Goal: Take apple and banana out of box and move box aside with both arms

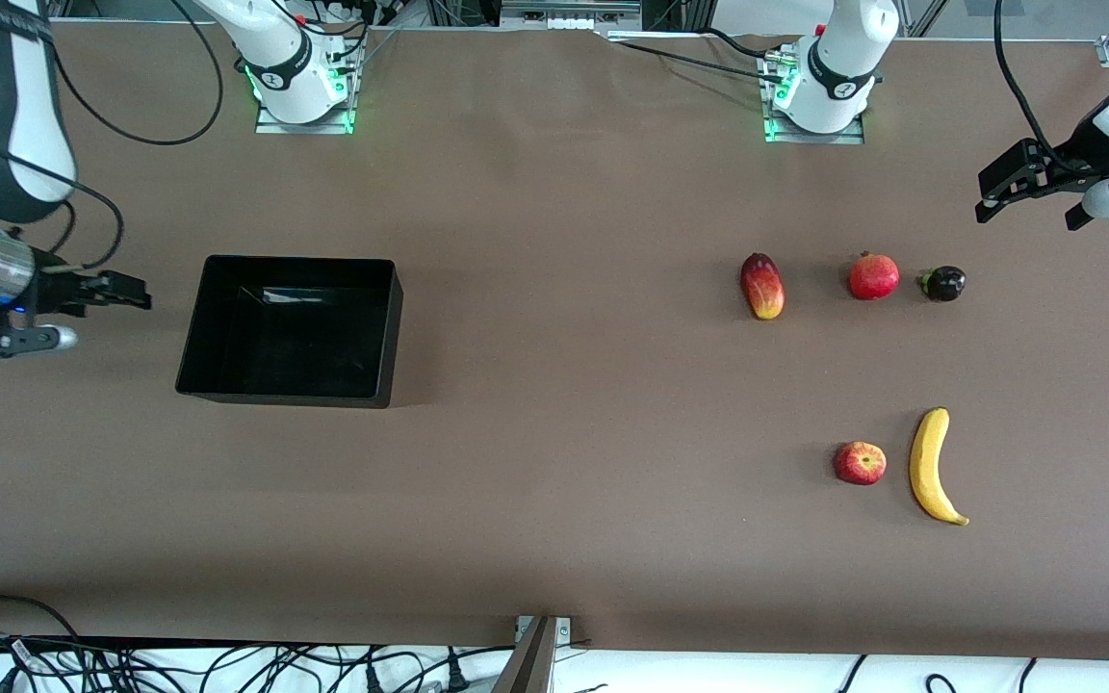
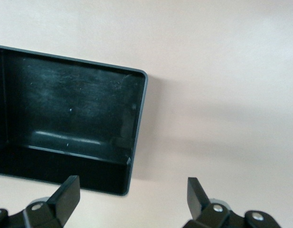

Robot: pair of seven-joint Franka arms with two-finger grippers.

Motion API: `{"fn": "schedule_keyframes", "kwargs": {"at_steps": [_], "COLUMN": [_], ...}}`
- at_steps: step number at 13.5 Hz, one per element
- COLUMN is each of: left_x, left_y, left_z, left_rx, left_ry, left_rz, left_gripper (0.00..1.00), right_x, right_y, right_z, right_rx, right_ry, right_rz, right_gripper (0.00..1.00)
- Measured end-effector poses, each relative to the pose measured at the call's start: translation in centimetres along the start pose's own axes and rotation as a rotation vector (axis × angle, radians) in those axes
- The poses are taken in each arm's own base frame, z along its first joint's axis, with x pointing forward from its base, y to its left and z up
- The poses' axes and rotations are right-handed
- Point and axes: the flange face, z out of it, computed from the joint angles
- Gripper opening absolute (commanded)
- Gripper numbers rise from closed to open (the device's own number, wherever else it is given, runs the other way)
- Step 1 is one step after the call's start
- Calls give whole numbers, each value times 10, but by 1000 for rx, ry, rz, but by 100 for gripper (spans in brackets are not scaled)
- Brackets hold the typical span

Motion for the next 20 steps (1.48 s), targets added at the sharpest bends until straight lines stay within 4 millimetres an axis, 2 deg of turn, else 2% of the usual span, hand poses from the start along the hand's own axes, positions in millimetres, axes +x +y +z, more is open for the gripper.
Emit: {"fn": "schedule_keyframes", "kwargs": {"at_steps": [2, 4, 6, 10, 12, 13, 16, 20], "left_x": [0, 0, -1, -1, -1, -1, -1, -1], "left_y": [-1, -3, -5, -8, -8, -8, -9, -9], "left_z": [0, 0, 1, 2, 2, 2, 2, 2], "left_rx": [0, 0, -1, -1, -1, -1, -1, -1], "left_ry": [0, -2, -4, -9, -9, -9, -9, -9], "left_rz": [-2, -5, -9, -14, -15, -15, -17, -24], "left_gripper": [100, 100, 100, 100, 100, 100, 100, 100], "right_x": [2, 0, 0, -6, -18, -28, -52, -54], "right_y": [-11, -12, -6, -4, -3, -5, -32, -31], "right_z": [-42, -82, -107, -120, -126, -127, -128, -118], "right_rx": [-21, -20, 7, 12, -9, -20, -29, -27], "right_ry": [7, 35, 86, 78, 76, 79, 96, 88], "right_rz": [-23, -17, 1, 14, 83, 115, 112, 114], "right_gripper": [100, 100, 100, 100, 100, 100, 100, 100]}}
